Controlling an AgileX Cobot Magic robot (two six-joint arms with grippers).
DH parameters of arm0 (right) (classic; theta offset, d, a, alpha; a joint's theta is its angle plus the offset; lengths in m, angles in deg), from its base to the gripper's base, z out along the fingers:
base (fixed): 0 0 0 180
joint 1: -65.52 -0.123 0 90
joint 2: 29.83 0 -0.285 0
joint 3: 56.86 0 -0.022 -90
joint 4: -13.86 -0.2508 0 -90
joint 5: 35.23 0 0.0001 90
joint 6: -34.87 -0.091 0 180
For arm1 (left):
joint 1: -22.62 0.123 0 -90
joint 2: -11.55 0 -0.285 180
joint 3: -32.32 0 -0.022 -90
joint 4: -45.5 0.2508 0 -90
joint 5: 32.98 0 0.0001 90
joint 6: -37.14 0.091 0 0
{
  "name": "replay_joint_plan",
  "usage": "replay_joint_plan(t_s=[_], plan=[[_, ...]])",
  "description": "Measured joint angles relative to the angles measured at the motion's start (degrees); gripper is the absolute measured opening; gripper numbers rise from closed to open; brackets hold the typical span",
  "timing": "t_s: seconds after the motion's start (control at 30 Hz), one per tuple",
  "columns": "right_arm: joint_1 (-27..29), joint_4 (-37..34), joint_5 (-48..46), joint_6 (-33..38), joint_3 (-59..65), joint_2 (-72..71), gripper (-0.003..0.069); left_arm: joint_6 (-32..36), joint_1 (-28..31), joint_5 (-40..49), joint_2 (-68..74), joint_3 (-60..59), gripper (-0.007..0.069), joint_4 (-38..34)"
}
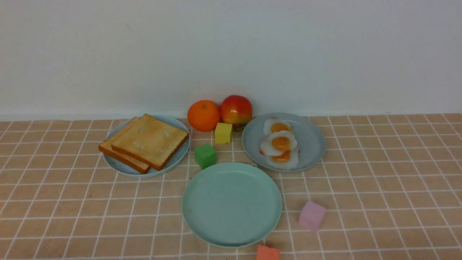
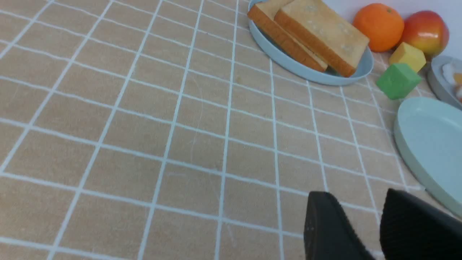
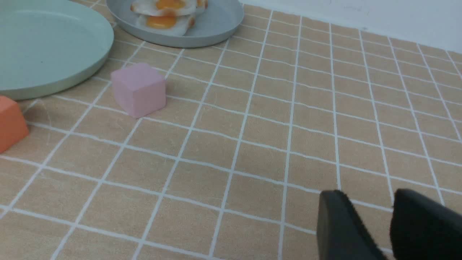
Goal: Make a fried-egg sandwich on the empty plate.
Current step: Use the left arm to grab a slice of bread
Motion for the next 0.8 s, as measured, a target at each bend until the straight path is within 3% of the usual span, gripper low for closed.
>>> replay_joint_plan(t_s=[0.1,0.3,0.43,0.73,0.8], plan=[[0.0,0.0,0.0,0.0,0.0,0.0,0.0239,-0.2,0.0,-0.5,0.0,0.0,0.0238,-0.7],[0.0,0.0,0.0,0.0,0.0,0.0,0.0239,-5.1,0.0,-9.0,0.0,0.0,0.0238,-15.3],[0.0,0.0,0.0,0.0,0.0,0.0,0.0239,-5.4,0.0,-12.2,0.0,0.0,0.0238,-21.1],[0.0,0.0,0.0,0.0,0.0,0.0,0.0239,-6.0,0.0,-14.6,0.0,0.4,0.0228,-24.0],[0.0,0.1,0.1,0.0,0.0,0.0,0.0239,-3.6,0.0,-12.9,0.0,2.7,0.0175,-23.5]])
